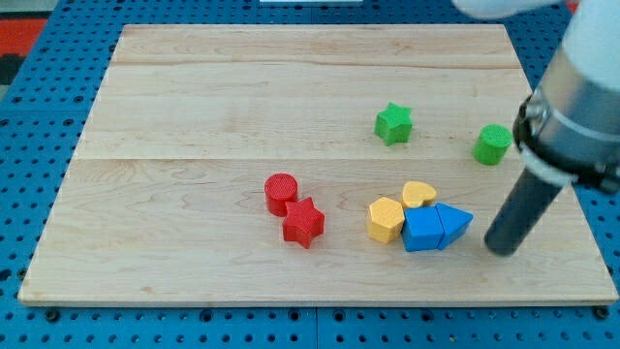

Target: Place the blue cube in between yellow blocks

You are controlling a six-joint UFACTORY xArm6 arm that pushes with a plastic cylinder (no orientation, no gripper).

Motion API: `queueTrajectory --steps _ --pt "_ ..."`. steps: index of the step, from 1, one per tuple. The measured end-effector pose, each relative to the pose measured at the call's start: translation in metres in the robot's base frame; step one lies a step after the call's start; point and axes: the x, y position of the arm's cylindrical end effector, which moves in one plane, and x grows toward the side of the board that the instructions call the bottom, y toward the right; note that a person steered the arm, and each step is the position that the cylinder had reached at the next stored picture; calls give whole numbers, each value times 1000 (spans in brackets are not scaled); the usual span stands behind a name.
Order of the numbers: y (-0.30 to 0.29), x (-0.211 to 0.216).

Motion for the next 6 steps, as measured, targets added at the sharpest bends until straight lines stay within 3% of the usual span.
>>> queueTrajectory --steps 1,4,6 --pt "-40 14" --pt "-103 -93" --pt "-66 -96"
